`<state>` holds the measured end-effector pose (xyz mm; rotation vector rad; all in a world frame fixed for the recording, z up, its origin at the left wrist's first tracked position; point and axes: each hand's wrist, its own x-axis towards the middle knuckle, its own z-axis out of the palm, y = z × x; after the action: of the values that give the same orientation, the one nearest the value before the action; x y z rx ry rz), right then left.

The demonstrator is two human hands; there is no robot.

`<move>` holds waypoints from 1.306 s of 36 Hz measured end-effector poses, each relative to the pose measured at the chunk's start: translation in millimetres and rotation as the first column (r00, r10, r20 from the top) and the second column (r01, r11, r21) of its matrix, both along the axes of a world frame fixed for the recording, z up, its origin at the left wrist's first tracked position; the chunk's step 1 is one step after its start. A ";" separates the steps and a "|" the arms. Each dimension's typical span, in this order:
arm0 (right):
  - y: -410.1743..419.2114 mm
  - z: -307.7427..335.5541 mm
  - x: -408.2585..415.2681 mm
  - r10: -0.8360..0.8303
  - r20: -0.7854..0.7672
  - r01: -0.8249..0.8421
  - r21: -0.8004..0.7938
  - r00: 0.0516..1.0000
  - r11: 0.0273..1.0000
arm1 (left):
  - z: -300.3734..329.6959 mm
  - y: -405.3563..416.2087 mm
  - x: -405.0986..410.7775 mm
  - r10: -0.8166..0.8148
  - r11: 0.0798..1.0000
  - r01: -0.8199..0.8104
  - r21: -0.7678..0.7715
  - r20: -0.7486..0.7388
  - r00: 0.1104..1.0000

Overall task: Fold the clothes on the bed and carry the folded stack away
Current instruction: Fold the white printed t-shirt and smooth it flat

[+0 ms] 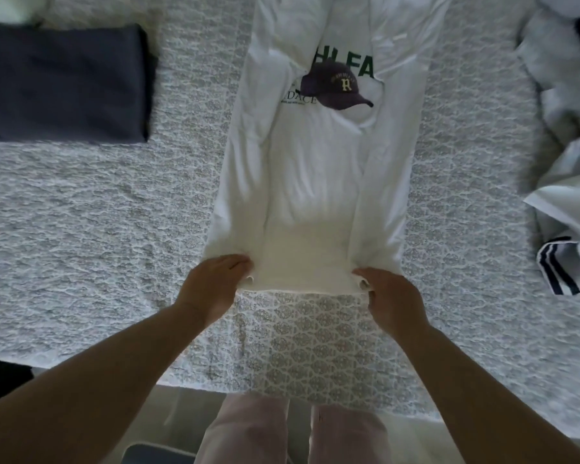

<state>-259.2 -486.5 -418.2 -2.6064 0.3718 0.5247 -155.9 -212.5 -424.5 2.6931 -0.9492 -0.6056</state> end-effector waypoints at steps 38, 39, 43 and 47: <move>-42.5 -28.8 3.2 -0.679 -0.357 0.738 0.046 0.641 0.673 | -27.1 -11.6 25.0 0.837 0.526 -0.841 0.124 -0.253 0.486; -42.2 -30.4 1.8 -0.680 -0.361 0.740 0.045 0.638 0.671 | -29.5 -10.8 21.4 0.854 0.499 -0.855 0.143 -0.246 0.457; -44.3 -33.6 1.4 -0.681 -0.393 0.761 0.084 0.618 0.643 | -35.4 -11.8 16.3 0.904 0.405 -0.898 0.170 -0.223 0.365; -51.7 -35.5 1.4 -0.687 -0.388 0.776 0.140 0.614 0.615 | -40.4 -15.7 19.4 0.906 0.388 -0.900 0.198 -0.264 0.332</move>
<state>-257.8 -538.3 -453.8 -1.8216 1.3040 0.5998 -136.6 -228.2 -464.9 2.4312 0.7175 -0.7143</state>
